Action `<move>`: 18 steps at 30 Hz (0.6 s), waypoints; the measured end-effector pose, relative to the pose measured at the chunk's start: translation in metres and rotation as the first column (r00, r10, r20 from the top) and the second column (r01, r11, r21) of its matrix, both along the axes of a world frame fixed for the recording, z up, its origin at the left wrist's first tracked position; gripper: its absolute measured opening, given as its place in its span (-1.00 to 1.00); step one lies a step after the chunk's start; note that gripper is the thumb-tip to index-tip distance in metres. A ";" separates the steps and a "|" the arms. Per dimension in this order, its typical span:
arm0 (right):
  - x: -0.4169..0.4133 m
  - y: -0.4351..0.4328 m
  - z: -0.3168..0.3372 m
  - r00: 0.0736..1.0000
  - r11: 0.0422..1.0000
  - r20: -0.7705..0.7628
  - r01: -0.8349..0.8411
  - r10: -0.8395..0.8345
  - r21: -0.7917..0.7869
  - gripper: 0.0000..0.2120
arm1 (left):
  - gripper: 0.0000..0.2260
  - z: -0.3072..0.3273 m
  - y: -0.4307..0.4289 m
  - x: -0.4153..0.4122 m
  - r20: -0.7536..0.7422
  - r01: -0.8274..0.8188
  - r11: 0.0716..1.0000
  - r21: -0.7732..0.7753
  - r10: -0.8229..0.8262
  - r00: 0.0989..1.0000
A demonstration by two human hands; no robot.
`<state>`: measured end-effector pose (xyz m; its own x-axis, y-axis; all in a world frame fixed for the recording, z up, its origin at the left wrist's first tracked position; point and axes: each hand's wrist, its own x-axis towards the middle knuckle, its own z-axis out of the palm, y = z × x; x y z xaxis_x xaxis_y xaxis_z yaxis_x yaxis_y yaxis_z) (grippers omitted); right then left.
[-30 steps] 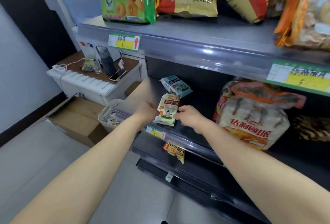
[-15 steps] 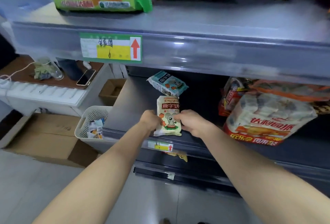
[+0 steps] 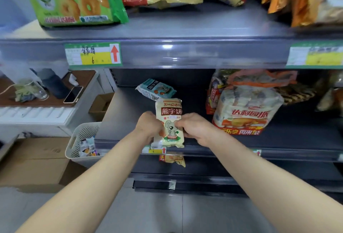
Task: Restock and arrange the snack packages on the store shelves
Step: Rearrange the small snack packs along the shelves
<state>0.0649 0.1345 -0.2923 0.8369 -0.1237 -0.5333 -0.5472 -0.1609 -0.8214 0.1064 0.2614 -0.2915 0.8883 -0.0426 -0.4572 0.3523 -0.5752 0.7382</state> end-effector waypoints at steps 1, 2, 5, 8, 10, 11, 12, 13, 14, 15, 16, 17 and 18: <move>-0.012 -0.006 0.005 1.000 1.000 0.007 -0.013 0.013 -0.006 -0.80 | -0.83 0.008 -0.006 -0.012 0.001 0.025 1.000 0.005 -0.025 1.000; -0.025 -0.014 0.011 1.000 1.000 0.014 -0.025 0.026 -0.013 -0.83 | -0.81 0.016 -0.013 -0.026 0.007 0.056 0.998 0.018 -0.056 0.998; -0.067 -0.044 0.028 0.999 0.995 0.020 -0.043 0.045 -0.092 -0.87 | -0.80 0.036 -0.041 -0.068 0.011 0.122 0.991 0.048 -0.123 0.992; -0.112 -0.080 0.050 0.998 0.974 0.045 -0.028 0.039 -0.227 -0.77 | -0.80 0.056 -0.075 -0.113 0.085 0.162 0.987 0.010 -0.162 0.983; -0.144 -0.104 0.067 0.994 0.945 0.092 -0.025 0.058 -0.327 -0.89 | -0.78 0.069 -0.102 -0.139 0.132 0.208 0.978 -0.030 -0.202 0.970; -0.160 -0.117 0.075 0.991 0.929 0.123 -0.004 0.053 -0.369 -0.88 | -0.78 0.076 -0.115 -0.152 0.148 0.238 0.970 -0.045 -0.229 0.962; -0.176 -0.129 0.084 0.987 0.914 0.153 0.020 0.046 -0.406 -0.79 | -0.77 0.084 -0.128 -0.165 0.169 0.263 0.963 -0.057 -0.251 0.953; -0.191 -0.142 0.092 0.983 0.901 0.181 0.043 0.040 -0.432 -0.74 | -0.77 0.089 -0.141 -0.177 0.178 0.294 0.953 -0.073 -0.278 0.944; -0.206 -0.155 0.100 0.978 0.884 0.204 0.062 0.038 -0.463 -0.72 | -0.77 0.096 -0.155 -0.188 0.185 0.331 0.939 -0.088 -0.311 0.932; -0.221 -0.168 0.109 0.974 0.869 0.224 0.081 0.034 -0.488 -0.69 | -0.77 0.103 -0.168 -0.199 0.195 0.366 0.925 -0.104 -0.342 0.919; -0.235 -0.180 0.118 0.969 0.852 0.244 0.107 0.025 -0.512 -0.66 | -0.76 0.111 -0.181 -0.211 0.219 0.398 0.911 -0.111 -0.368 0.904; -0.249 -0.193 0.127 0.966 0.828 0.257 0.126 0.023 -0.546 -0.65 | -0.75 0.120 -0.194 -0.223 0.249 0.428 0.896 -0.116 -0.391 0.886; -0.262 -0.205 0.136 0.962 0.802 0.271 0.146 0.021 -0.579 -0.65 | -0.75 0.128 -0.206 -0.234 0.287 0.458 0.881 -0.118 -0.411 0.865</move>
